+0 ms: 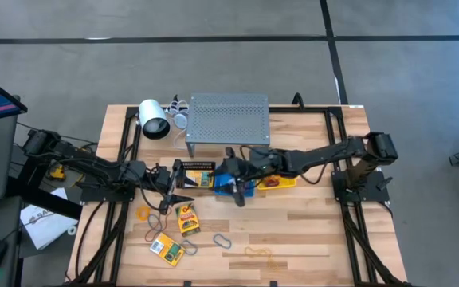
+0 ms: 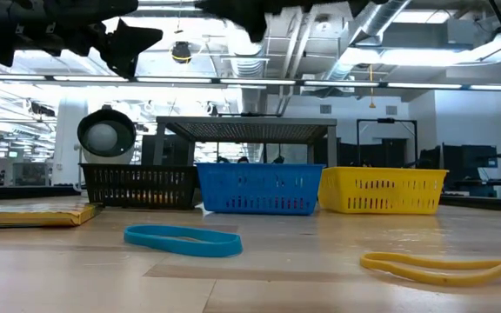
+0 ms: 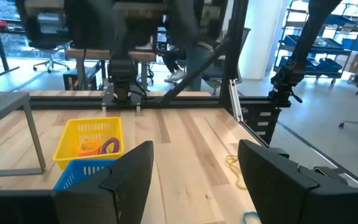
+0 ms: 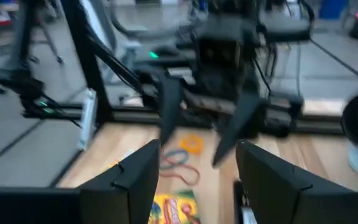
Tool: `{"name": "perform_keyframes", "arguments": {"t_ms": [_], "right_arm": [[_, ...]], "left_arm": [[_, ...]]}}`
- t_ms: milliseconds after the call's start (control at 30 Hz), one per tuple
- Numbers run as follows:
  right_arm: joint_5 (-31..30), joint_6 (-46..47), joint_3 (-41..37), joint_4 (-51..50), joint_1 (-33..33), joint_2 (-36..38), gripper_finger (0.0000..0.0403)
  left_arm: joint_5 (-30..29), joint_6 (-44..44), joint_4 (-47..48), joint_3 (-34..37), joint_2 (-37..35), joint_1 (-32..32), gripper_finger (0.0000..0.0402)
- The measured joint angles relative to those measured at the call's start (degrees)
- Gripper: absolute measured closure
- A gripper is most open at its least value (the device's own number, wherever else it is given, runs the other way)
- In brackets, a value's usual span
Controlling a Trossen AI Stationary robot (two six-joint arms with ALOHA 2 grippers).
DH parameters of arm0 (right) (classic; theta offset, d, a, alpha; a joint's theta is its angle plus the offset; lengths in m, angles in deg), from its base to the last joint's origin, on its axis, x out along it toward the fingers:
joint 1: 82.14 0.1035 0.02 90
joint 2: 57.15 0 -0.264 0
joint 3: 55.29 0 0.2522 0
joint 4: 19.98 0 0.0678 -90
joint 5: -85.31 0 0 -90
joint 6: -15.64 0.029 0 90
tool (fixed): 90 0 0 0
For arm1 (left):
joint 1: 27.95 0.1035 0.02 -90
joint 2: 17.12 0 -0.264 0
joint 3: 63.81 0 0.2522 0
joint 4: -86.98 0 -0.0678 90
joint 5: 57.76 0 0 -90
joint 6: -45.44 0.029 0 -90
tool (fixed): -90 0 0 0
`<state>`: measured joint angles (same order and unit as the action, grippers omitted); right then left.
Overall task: Pick & Place Office Desk Supplies
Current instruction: Put the yellow spiral keychain into the yellow bin
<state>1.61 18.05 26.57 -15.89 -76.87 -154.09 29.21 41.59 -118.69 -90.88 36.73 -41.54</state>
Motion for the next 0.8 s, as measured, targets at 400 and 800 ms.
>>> {"name": "perform_keyframes", "arguments": {"t_ms": [400,800], "right_arm": [[-7.3,-7.4,-4.8,-15.1,3.4,16.3,0.0198],[-7.7,3.2,-36.5,10.2,6.3,38.8,0.0198]], "left_arm": [[0.0,2.0,4.3,0.0,-5.5,-1.5,0.0169],[0.0,1.8,21.1,0.0,-19.7,-1.5,0.0169]]}}
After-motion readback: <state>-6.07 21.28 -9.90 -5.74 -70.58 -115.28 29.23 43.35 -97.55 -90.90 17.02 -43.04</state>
